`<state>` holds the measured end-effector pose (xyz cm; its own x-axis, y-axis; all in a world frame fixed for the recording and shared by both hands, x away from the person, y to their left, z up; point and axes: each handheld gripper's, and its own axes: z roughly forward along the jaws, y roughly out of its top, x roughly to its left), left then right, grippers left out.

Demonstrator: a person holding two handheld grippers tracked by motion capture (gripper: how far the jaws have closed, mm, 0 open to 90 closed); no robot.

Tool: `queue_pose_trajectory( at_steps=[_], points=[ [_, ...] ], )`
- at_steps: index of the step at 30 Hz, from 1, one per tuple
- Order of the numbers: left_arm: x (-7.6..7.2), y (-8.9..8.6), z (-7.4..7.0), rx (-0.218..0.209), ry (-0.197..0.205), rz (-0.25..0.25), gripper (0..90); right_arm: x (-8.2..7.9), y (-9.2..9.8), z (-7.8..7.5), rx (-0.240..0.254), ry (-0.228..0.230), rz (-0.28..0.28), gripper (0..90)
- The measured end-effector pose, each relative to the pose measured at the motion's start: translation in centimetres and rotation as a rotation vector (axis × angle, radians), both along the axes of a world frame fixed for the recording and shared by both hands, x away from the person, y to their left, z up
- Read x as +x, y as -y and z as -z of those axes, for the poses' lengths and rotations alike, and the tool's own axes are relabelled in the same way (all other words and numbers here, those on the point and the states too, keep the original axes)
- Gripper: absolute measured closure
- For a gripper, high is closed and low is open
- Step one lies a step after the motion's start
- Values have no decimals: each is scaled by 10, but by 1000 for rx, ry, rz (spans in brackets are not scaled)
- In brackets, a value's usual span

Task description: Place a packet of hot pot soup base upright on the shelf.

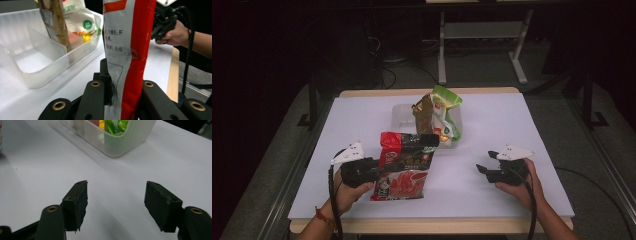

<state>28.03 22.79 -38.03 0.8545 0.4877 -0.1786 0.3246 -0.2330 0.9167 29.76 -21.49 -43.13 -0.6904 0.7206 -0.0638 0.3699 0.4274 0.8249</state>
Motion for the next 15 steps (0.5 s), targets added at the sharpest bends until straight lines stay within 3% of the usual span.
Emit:
queue_pose_trajectory(
  at_steps=[5, 15],
  points=[
    [-2, -4, -7, -12, 34, -18, 803, 0, 2, -1, 17, 1, 7, 342],
    [0, -19, -23, -50, 93, -114, 802, 0, 3, -1, 24, 2, 11, 338]
  ],
)
